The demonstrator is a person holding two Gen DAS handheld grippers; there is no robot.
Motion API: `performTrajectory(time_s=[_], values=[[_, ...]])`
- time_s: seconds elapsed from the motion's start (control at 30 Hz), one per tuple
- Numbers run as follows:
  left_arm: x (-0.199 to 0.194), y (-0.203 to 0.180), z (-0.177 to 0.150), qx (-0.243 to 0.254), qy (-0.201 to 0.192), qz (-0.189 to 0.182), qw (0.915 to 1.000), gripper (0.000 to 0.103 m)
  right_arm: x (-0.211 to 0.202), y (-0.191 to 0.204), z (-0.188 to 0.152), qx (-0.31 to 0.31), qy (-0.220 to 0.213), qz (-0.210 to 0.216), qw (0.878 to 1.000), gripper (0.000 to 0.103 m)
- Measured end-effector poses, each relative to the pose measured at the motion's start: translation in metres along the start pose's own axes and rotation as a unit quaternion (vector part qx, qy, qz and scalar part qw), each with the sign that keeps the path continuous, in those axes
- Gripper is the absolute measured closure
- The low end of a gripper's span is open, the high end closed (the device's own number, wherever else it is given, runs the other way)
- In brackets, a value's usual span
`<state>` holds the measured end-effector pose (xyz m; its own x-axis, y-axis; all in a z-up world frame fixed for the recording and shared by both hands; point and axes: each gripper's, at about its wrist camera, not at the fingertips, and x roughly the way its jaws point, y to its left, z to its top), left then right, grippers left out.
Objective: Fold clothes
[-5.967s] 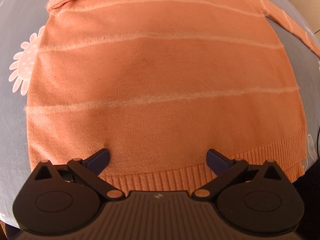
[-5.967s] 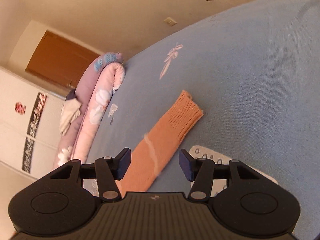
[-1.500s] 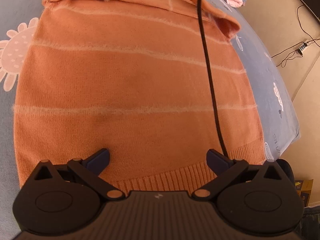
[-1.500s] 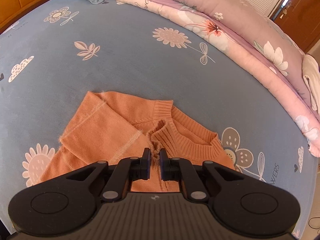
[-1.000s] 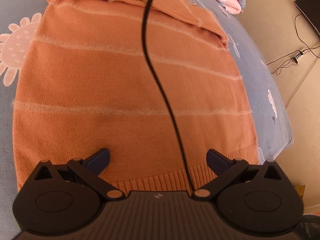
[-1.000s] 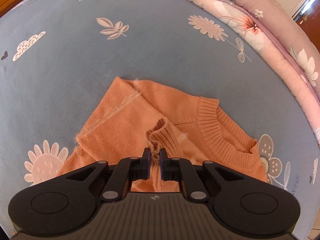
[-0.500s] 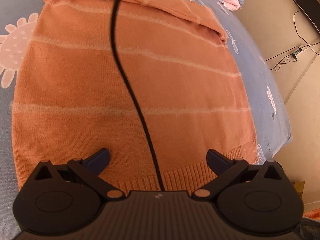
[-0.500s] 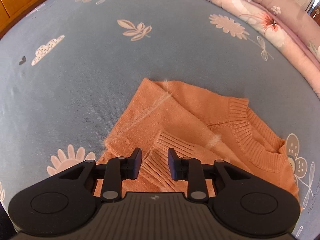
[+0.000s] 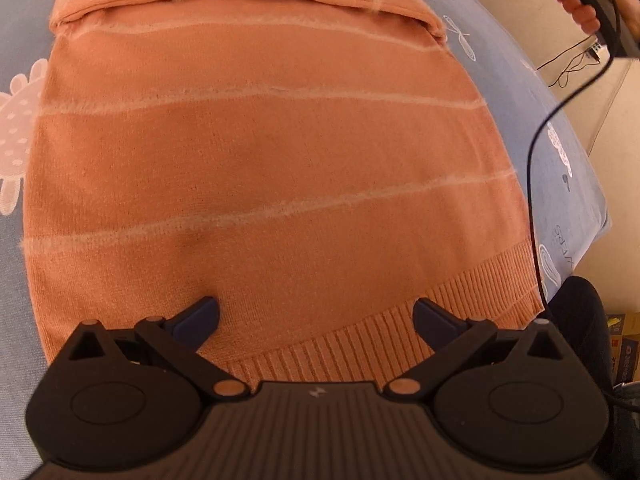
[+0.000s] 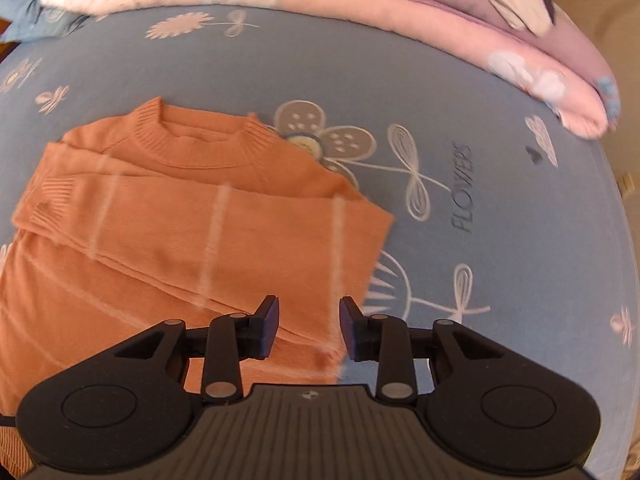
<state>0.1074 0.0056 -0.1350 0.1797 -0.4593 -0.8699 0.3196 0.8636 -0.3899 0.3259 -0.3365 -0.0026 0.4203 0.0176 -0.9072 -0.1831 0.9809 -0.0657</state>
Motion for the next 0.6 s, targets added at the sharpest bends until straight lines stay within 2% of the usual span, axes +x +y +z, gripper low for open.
performTrajectory(time_s=[0.03, 0.1, 0.23, 0.37, 0.47, 0.53, 0.6], values=[[-0.005, -0.001, 0.003, -0.004, -0.005, 0.005, 1.0000, 0.001, 0.006, -0.009, -0.007, 0.015, -0.009, 0.002, 1.000, 0.069], [-0.020, -0.006, 0.012, 0.005, -0.023, 0.014, 0.9996, 0.001, 0.019, -0.022, -0.021, 0.042, -0.026, 0.012, 0.999, 0.093], [-0.043, -0.017, 0.043, 0.037, -0.044, 0.044, 0.9973, 0.001, 0.048, -0.026, -0.035, 0.087, -0.065, 0.072, 0.991, 0.094], [-0.050, -0.030, 0.085, 0.072, -0.072, 0.068, 0.9925, 0.001, 0.086, -0.021, -0.046, 0.099, -0.054, 0.089, 0.990, 0.093], [-0.046, -0.041, 0.127, 0.104, -0.102, 0.068, 0.9870, 0.001, 0.087, -0.022, -0.055, 0.088, -0.073, 0.099, 0.989, 0.095], [-0.037, -0.048, 0.158, 0.126, -0.133, 0.072, 0.9805, 0.001, 0.075, -0.029, -0.050, 0.093, -0.089, 0.112, 0.985, 0.094], [-0.022, -0.050, 0.192, 0.142, -0.154, 0.081, 0.9745, 0.001, 0.061, -0.041, -0.038, 0.096, -0.120, 0.102, 0.983, 0.094]])
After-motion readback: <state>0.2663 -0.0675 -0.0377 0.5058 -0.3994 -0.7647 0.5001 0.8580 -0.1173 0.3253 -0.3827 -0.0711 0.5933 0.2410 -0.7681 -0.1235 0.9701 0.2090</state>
